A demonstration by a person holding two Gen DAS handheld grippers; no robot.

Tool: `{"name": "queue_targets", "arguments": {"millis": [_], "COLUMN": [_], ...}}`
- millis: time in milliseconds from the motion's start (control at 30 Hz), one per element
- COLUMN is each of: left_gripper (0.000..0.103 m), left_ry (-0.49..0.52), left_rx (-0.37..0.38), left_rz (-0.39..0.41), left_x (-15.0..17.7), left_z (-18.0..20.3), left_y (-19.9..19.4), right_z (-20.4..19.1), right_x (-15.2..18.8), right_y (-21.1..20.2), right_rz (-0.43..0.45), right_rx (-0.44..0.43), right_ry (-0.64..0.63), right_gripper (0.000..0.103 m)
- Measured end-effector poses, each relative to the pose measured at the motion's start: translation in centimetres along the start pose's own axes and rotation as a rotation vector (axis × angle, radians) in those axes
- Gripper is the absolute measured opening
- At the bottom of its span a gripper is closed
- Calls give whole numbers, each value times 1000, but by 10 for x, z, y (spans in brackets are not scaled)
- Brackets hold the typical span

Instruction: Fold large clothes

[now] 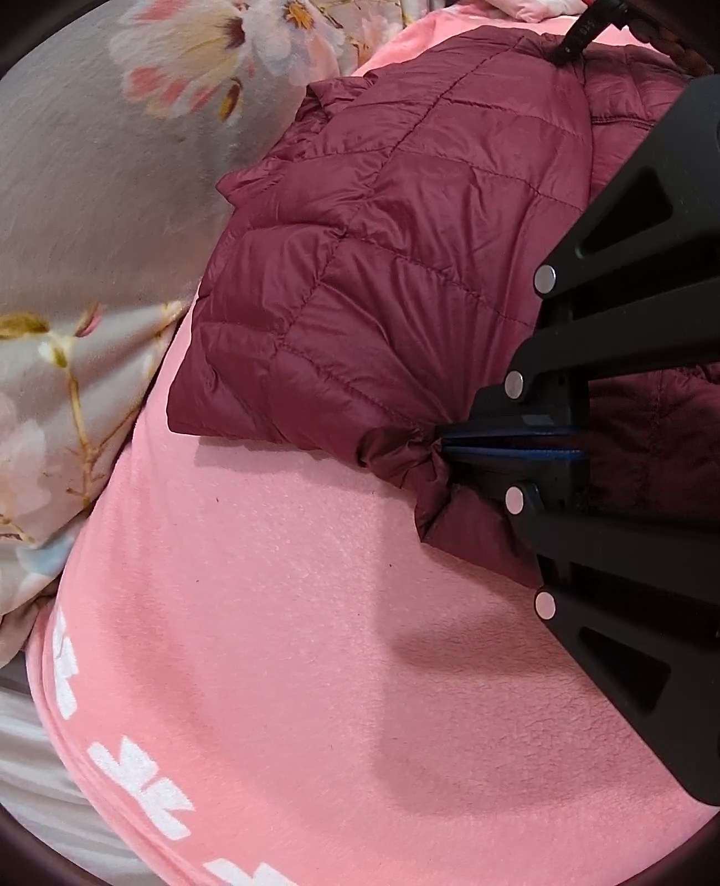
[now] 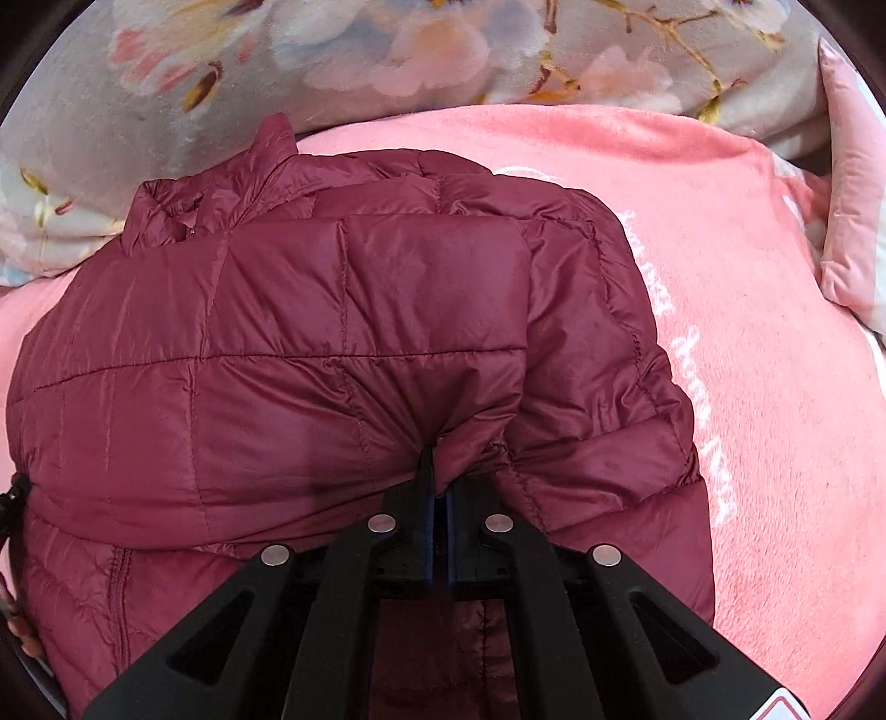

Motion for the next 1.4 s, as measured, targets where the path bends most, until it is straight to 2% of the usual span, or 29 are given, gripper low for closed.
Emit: {"name": "queue_targets", "arguments": {"millis": [133, 167, 267, 300, 333, 433, 500, 533, 700, 833, 933, 1067, 1200, 1267, 1333, 1400], "left_gripper": [2, 3, 2, 3, 3, 2, 2, 2, 2, 2, 2, 2, 3, 3, 3, 3], "left_ry": [-19, -14, -34, -43, -52, -73, -82, -87, -125, -144, -146, -141, -117, -115, -128, -139], "left_rx": [21, 27, 48, 55, 62, 77, 86, 93, 140, 151, 166, 177, 149, 148, 160, 175], "left_rz": [-4, -5, 1, 3, 5, 14, 19, 21, 20, 5, -14, -2, -8, -15, -18, -18], "left_x": [-1, -1, 2, 2, 2, 5, 6, 7, 6, -5, -10, -4, -5, -6, -6, -8], "left_z": [-4, -5, -8, -8, -10, -13, -14, -15, -21, -26, -34, -33, -28, -28, -31, -34], "left_y": [-1, -1, -1, -1, -1, -2, -3, -3, -3, -8, -2, -1, -2, -5, -9, -15], "right_z": [12, 15, 10, -2, -14, -86, -143, -171, -263, -301, -306, -318, -316, -307, -286, -239], "right_x": [2, 3, 2, 0, -3, -10, -11, -9, -2, -8, 7, 10, 7, 3, -2, -6], "right_y": [-21, -28, -66, -79, -87, -106, -103, -96, -47, -6, 16, 49, 59, 46, 22, -12], "right_rz": [3, 13, 107, 131, 140, 112, 56, 24, -98, -167, -195, -235, -231, -229, -180, -102], "right_rx": [-35, -32, -26, -67, -111, -293, -416, -447, -494, -464, -409, -353, -350, -372, -416, -425], "right_ry": [79, 96, 116, 103, 84, -68, -176, -228, -389, -409, -419, -406, -359, -323, -291, -245], "right_gripper": [11, 16, 17, 15, 14, 11, 3, 3, 0, 0, 0, 0, 0, 0, 0, 4]}}
Point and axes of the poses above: each gripper's, at about its wrist camera, not at the fingertips, and y roughly the way its jaws point, z to its right, x to its underside, the point moved 3 cm from there along y, roughly the way its jaws point, and after that the axes turned 7 degrees about y, right-handed, at the moved point
